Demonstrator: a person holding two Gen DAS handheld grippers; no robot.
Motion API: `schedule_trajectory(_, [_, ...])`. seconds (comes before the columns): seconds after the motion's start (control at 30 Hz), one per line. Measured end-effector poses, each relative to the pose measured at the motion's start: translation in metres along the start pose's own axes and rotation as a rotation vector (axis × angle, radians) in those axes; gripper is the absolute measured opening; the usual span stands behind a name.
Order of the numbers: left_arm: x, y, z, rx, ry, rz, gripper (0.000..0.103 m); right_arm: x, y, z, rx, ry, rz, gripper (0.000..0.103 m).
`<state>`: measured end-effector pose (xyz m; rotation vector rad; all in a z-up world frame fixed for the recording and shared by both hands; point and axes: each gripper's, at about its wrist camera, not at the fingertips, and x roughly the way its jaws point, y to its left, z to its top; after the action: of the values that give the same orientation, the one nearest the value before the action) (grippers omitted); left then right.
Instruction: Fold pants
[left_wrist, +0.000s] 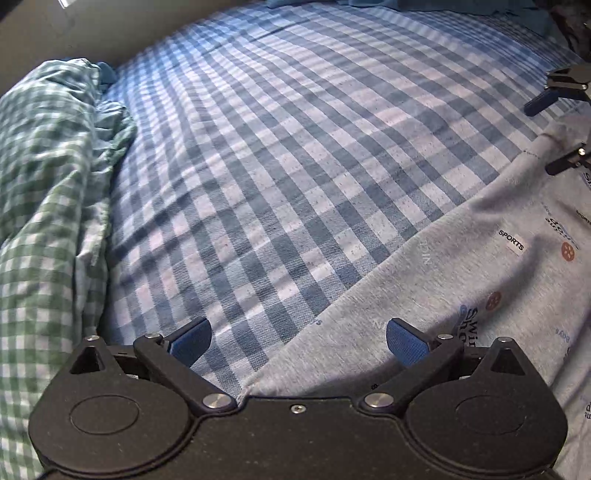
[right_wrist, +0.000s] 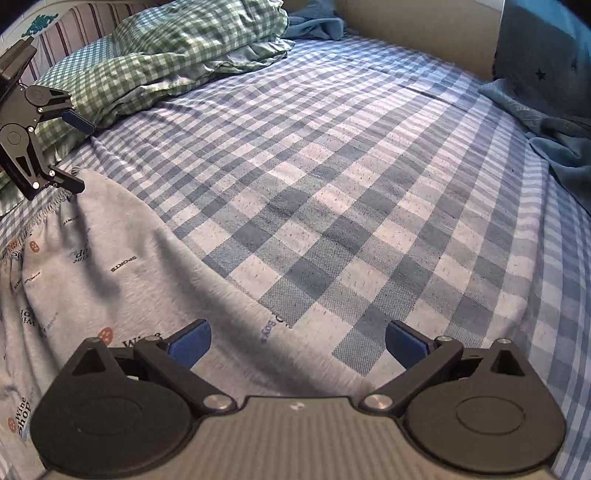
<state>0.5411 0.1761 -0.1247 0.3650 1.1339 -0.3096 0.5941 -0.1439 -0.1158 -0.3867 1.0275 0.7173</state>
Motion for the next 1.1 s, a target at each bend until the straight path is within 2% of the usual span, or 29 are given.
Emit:
schedule_trajectory(0.07, [0.007, 0.004, -0.001, 0.003, 0.029, -0.016, 0.096, 0.007, -0.008, 0.004, 0.014, 0.028, 0.061, 0.090])
schedule_trajectory(0.17, [0.016, 0.014, -0.002, -0.025, 0.079, 0.003, 0.083, 0.012, -0.014, 0.005, -0.009, 0.058, 0.065, 0.082])
schedule_trajectory(0.23, [0.022, 0.022, -0.005, -0.074, 0.121, -0.021, 0.076, 0.015, -0.016, 0.004, -0.022, 0.073, 0.066, 0.075])
schedule_trajectory(0.3, [0.025, 0.025, -0.008, -0.114, 0.139, -0.060, 0.066, 0.015, -0.015, 0.004, -0.032, 0.072, 0.073, 0.066])
schedule_trajectory(0.33, [0.026, 0.026, -0.009, -0.122, 0.143, -0.074, 0.062, 0.015, -0.014, 0.005, -0.041, 0.074, 0.077, 0.064])
schedule_trajectory(0.4, [0.027, 0.022, -0.011, -0.131, 0.158, -0.081, 0.046, 0.014, -0.010, 0.003, -0.061, 0.087, 0.074, 0.060])
schedule_trajectory(0.43, [0.027, 0.019, -0.013, -0.134, 0.160, -0.074, 0.043, 0.014, -0.008, 0.002, -0.072, 0.096, 0.067, 0.059])
schedule_trajectory(0.47, [0.026, 0.016, -0.012, -0.128, 0.161, -0.059, 0.035, 0.014, -0.005, 0.001, -0.082, 0.105, 0.062, 0.054])
schedule_trajectory(0.53, [0.025, 0.008, -0.008, -0.106, 0.166, -0.014, 0.011, 0.012, 0.001, -0.001, -0.105, 0.111, 0.048, 0.038])
schedule_trajectory(0.57, [0.023, 0.005, -0.005, -0.099, 0.163, 0.003, 0.003, 0.010, 0.003, -0.002, -0.110, 0.115, 0.043, 0.021])
schedule_trajectory(0.6, [0.020, 0.001, -0.003, -0.092, 0.158, 0.025, 0.003, 0.009, 0.006, -0.002, -0.115, 0.121, 0.032, 0.011])
schedule_trajectory(0.67, [0.012, -0.004, 0.003, -0.068, 0.134, 0.066, 0.002, 0.006, 0.014, 0.001, -0.141, 0.120, 0.004, 0.004])
schedule_trajectory(0.73, [-0.003, -0.002, 0.009, -0.076, 0.083, 0.092, 0.002, -0.002, 0.021, 0.007, -0.172, 0.101, -0.026, 0.003])
schedule_trajectory(0.93, [-0.042, 0.033, 0.021, -0.267, -0.064, 0.148, 0.002, -0.021, 0.006, 0.043, -0.162, -0.015, -0.113, 0.002])
schedule_trajectory(1.0, [-0.046, 0.040, 0.026, -0.287, -0.100, 0.178, 0.002, -0.018, -0.003, 0.057, -0.144, -0.037, -0.126, 0.002])
schedule_trajectory(1.03, [-0.042, 0.042, 0.030, -0.291, -0.106, 0.195, 0.002, -0.015, -0.008, 0.062, -0.137, -0.041, -0.128, 0.002])
schedule_trajectory(1.1, [-0.029, 0.043, 0.035, -0.299, -0.071, 0.205, 0.002, -0.002, -0.012, 0.070, -0.131, -0.022, -0.129, 0.002])
